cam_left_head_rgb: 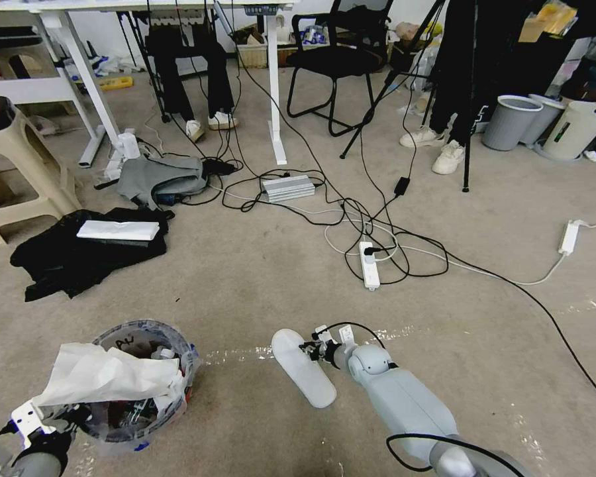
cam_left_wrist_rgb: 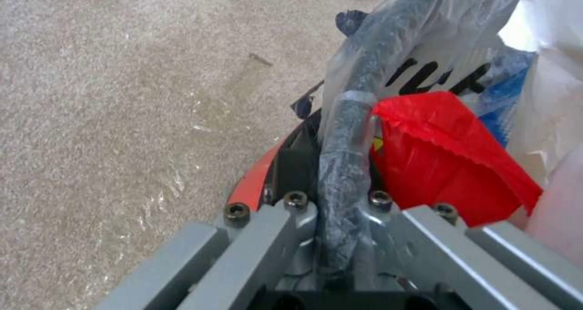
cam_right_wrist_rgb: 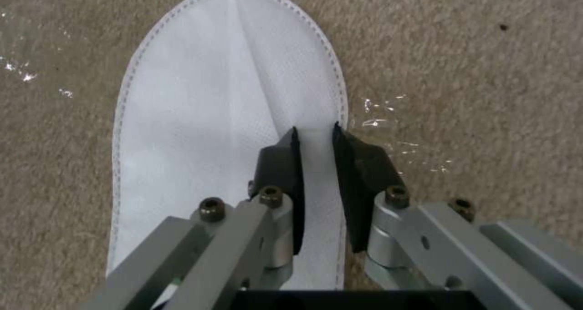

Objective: Pick up the trash bin and place the garbage on the floor into it.

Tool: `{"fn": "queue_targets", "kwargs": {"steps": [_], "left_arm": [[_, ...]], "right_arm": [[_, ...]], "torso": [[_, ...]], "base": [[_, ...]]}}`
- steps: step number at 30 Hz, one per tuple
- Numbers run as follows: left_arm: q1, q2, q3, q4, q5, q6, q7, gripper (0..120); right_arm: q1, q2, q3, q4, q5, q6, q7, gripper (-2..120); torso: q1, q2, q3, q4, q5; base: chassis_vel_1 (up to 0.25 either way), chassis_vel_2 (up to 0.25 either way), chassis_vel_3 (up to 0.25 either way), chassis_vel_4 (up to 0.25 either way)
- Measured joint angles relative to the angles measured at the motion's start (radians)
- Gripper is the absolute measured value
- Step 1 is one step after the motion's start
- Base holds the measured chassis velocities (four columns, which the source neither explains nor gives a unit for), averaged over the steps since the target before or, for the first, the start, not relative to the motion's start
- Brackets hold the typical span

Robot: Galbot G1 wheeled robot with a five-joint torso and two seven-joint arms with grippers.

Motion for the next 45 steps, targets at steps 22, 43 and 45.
{"fn": "queue_targets", "kwargs": {"steps": [22,43,45], "left_arm": [[-0.009,-0.005,0.007,0.005,0.008,-0.002,0.002,1],[-0.031,-0.012,0.029,0.02,0.03,-0.002,0.002,1],[-0.031,-0.013,0.03,0.02,0.031,-0.002,0.002,1]], "right_arm": [[-0.002,-0.002,-0.007,-0.013,-0.009,0.018,-0.001,0],[-0.062,-0.099,0.003,0.182,0.073,-0.003,0.013,0],[-0.067,-0.105,0.004,0.195,0.077,-0.004,0.015,0]], "torso": [[0.0,0.0,0.0,-0.0004,-0.0002],[0.0,0.0,0.0,-0.0003,0.0],[0.0,0.0,0.0,-0.0003,0.0]], "base": [[0.0,0.0,0.0,0.0],[0.0,0.0,0.0,0.0],[0.0,0.0,0.0,0.0]]}}
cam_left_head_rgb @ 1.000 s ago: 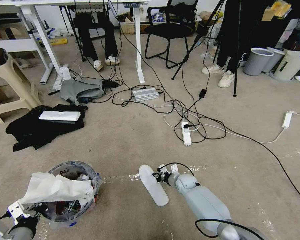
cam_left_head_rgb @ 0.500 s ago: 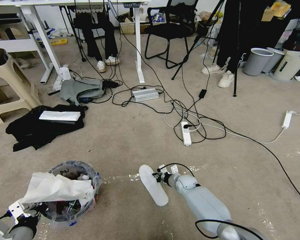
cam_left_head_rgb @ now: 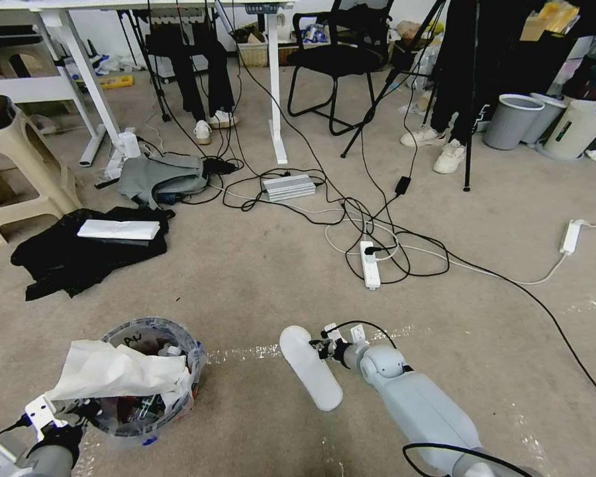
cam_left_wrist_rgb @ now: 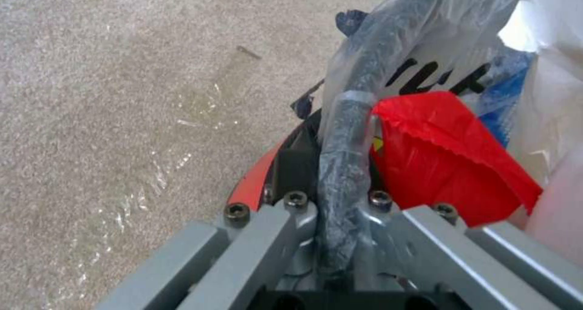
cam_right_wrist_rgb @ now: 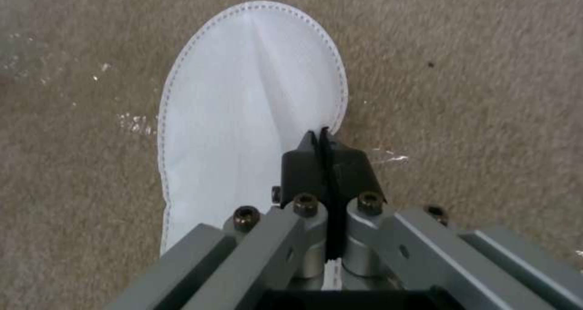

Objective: Pick up the trash bin and place the garbage on the floor into it.

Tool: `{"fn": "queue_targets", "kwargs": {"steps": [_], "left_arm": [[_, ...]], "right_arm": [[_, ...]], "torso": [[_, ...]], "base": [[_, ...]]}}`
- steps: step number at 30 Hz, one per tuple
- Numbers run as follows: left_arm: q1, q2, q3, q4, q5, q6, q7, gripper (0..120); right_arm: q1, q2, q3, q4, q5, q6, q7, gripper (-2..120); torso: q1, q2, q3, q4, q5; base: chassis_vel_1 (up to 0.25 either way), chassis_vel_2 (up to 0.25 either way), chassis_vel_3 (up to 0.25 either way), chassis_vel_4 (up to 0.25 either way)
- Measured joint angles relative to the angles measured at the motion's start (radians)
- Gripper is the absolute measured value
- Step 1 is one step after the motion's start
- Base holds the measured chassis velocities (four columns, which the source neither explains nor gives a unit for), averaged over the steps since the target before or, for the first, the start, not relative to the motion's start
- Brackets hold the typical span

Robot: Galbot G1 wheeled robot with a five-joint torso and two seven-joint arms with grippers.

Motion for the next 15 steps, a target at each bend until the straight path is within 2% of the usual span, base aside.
{"fn": "queue_targets", "kwargs": {"steps": [15], "left_arm": [[-0.002,0.001,0.004,-0.007,-0.002,0.006,-0.002,1]], "right_arm": [[-0.032,-0.06,0.011,0.136,0.056,-0.004,0.019,0]], "torso": [[0.0,0.0,0.0,0.0,0.0]], "base": [[0.0,0.0,0.0,0.0]]}}
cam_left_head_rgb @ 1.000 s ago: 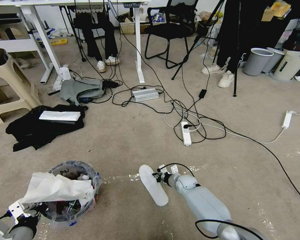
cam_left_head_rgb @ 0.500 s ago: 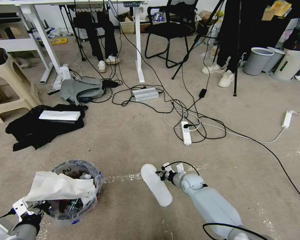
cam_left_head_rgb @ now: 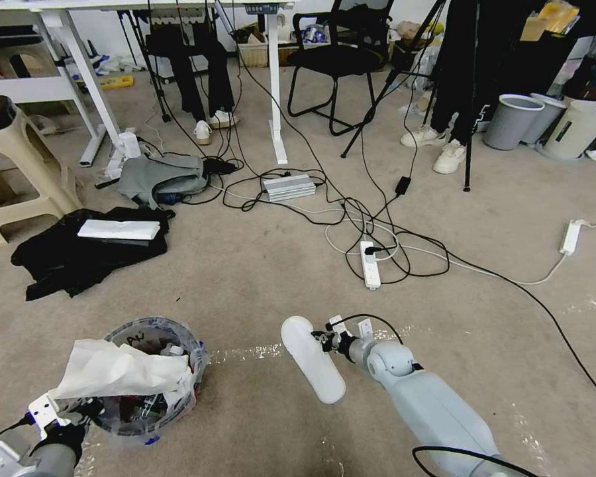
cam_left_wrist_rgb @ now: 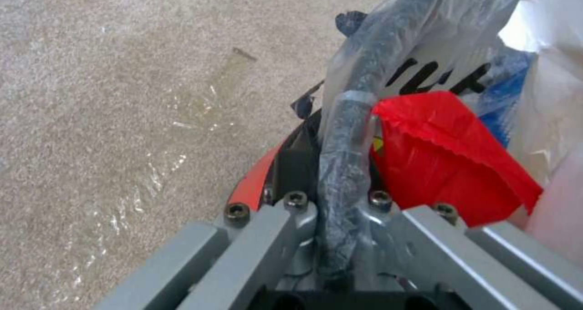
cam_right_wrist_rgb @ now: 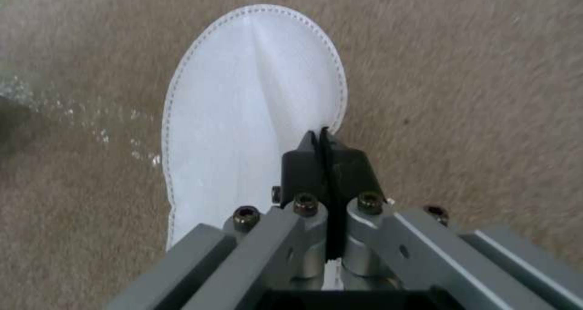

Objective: Pick up the trash bin and place the garbage on the floor into it.

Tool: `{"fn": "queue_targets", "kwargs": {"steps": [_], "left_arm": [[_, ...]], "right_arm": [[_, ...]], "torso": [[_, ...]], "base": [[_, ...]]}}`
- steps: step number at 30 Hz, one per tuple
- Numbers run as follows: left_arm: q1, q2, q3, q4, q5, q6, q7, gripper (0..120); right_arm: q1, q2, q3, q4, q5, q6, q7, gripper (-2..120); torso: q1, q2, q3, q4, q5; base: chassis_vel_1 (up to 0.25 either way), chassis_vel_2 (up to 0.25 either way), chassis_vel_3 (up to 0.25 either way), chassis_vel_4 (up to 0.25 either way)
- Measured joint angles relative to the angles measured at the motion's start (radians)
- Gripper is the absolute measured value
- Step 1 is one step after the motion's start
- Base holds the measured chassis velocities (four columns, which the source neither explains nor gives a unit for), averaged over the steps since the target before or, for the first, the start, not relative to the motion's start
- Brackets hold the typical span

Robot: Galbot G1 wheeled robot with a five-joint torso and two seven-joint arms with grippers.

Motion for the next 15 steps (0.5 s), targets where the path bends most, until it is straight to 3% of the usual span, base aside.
{"fn": "queue_targets", "kwargs": {"steps": [15], "left_arm": [[-0.008,0.0,0.0,-0.001,-0.003,0.005,-0.003,1]], "right_arm": [[-0.012,-0.1,0.027,0.177,0.063,0.021,0.018,0]], "torso": [[0.0,0.0,0.0,0.0,0.0]], "base": [[0.0,0.0,0.0,0.0]]}}
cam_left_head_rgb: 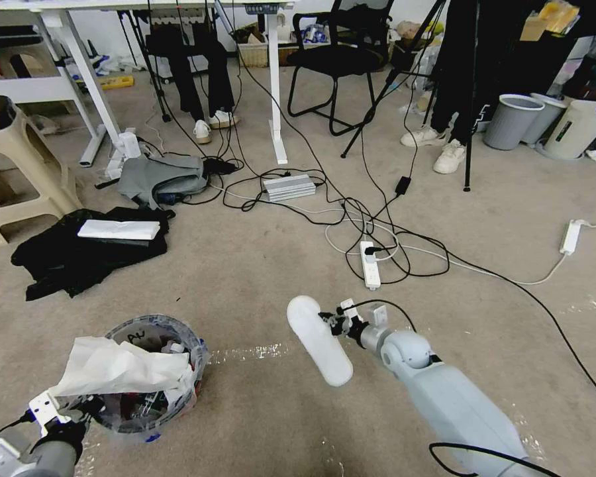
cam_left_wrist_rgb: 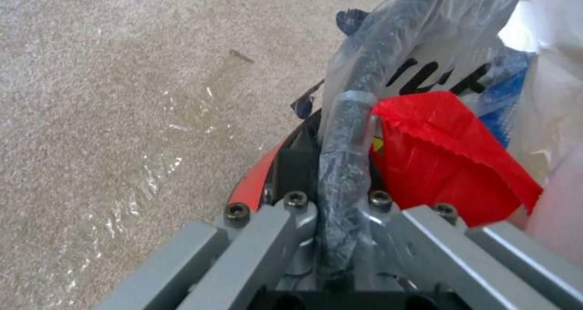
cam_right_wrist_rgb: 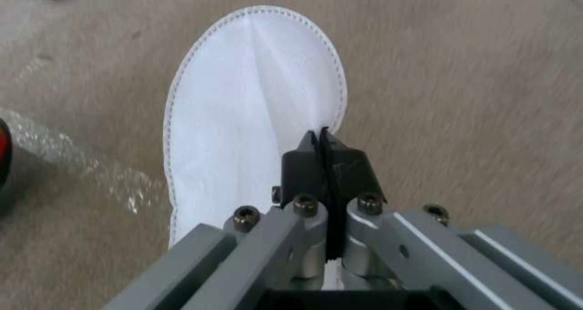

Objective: Pick up the trash bin and place the garbage on the floor into it.

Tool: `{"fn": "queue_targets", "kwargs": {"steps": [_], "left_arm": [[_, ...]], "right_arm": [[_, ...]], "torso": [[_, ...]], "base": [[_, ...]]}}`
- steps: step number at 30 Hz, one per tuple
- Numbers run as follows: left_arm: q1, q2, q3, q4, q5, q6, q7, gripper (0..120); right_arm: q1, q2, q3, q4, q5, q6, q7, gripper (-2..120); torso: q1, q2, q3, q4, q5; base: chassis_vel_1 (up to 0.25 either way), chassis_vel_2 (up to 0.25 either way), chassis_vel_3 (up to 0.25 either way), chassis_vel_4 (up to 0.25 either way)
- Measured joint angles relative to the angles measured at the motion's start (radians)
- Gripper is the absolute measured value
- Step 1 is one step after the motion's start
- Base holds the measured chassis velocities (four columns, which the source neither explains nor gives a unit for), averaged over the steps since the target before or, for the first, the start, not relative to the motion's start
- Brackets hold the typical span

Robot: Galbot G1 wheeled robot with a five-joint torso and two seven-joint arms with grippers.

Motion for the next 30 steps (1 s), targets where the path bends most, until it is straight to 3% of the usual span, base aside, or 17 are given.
{"fn": "queue_targets", "kwargs": {"steps": [15,21,26,30], "left_arm": [[-0.003,-0.006,-0.001,-0.009,0.001,0.003,-0.001,1],[-0.005,-0.006,0.005,-0.014,0.004,0.005,-0.001,1],[-0.001,-0.006,0.013,-0.025,0.011,0.005,-0.001,1],[-0.001,-0.005,0.014,-0.026,0.012,0.006,-0.001,1]], "right_arm": [[0.046,-0.059,0.033,0.216,0.06,0.051,0.015,0],[0.15,-0.041,-0.016,0.29,0.119,0.096,0.029,0],[0.256,0.016,-0.1,0.318,0.185,0.181,0.025,0],[0.277,0.032,-0.12,0.321,0.199,0.202,0.013,0]], "torso": [[0.0,0.0,0.0,-0.0002,0.0001],[0.0,0.0,0.0,0.0001,-0.0003],[0.0,0.0,0.0,0.0001,-0.0003],[0.0,0.0,0.0,0.0001,-0.0001]], "base": [[0.0,0.0,0.0,0.0],[0.0,0.0,0.0,0.0],[0.0,0.0,0.0,0.0],[0.0,0.0,0.0,0.0]]}}
